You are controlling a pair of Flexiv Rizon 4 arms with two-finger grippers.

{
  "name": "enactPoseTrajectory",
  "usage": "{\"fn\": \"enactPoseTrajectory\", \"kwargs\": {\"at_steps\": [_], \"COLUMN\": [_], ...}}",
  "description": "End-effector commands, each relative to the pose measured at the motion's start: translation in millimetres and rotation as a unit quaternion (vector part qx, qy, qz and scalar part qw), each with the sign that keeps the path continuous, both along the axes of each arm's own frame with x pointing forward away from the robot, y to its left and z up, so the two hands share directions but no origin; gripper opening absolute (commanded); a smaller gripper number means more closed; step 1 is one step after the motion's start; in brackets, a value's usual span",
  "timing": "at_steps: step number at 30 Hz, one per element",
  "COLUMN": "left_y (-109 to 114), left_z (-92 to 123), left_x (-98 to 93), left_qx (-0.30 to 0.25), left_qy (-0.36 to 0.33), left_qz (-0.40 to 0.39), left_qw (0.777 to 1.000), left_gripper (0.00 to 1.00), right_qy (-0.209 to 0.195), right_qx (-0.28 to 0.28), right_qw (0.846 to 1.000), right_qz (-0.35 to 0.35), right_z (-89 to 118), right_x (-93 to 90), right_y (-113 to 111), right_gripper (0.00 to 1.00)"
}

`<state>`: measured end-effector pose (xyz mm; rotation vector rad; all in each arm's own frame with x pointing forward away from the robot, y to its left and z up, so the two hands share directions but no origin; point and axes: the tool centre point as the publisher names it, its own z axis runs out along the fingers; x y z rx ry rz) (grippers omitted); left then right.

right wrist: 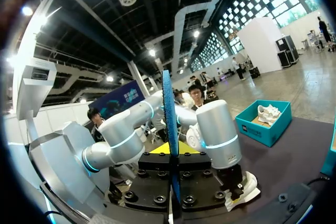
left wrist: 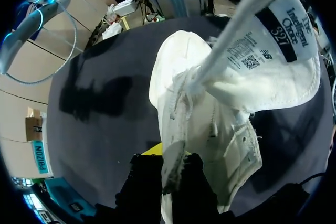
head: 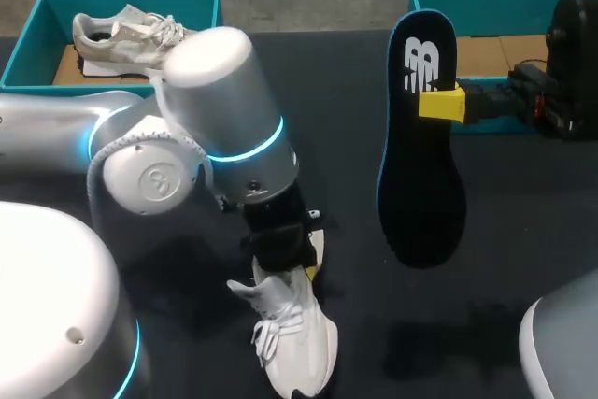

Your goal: Take the shoe out of the shoebox, open the shoe tongue, remove and reinsert the insole, then place the shoe into the shoebox

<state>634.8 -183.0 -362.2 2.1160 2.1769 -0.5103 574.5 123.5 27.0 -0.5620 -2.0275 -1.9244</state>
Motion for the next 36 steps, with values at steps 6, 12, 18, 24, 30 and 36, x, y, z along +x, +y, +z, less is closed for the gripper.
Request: {"fn": "enactPoseTrajectory", "kwargs": {"at_steps": [6, 12, 18, 24, 30, 36], "left_y": [-12, -15, -17, -21, -23, -27], "left_z": [-9, -10, -12, -8, -5, -10], "left_x": [-3.5, -1.2, 5.1, 17.6, 19.8, 13.4], "left_qx": [0.005, 0.002, -0.001, -0.008, -0.011, -0.010], "left_qy": [-0.009, -0.009, -0.018, -0.031, -0.032, -0.032], "left_qz": [-0.013, -0.006, 0.003, 0.004, -0.011, -0.025], "left_qw": [1.000, 1.000, 1.000, 0.999, 0.999, 0.999], "left_gripper": [0.00, 0.00, 0.00, 0.00, 0.00, 0.00], "right_qy": [0.001, 0.001, 0.001, 0.001, 0.001, 0.001], "right_qx": [-0.001, -0.001, -0.001, -0.001, -0.001, -0.001], "right_qw": [1.000, 1.000, 1.000, 1.000, 1.000, 1.000], "right_qz": [-0.001, -0.001, -0.001, -0.001, -0.001, -0.001], "right_z": [-1, -1, -1, -1, -1, -1], "right_x": [-0.2, -0.2, -0.2, -0.2, -0.2, -0.2], "right_y": [1, 1, 1, 1, 1, 1], "right_gripper": [0.00, 0.00, 0.00, 0.00, 0.00, 0.00]}}
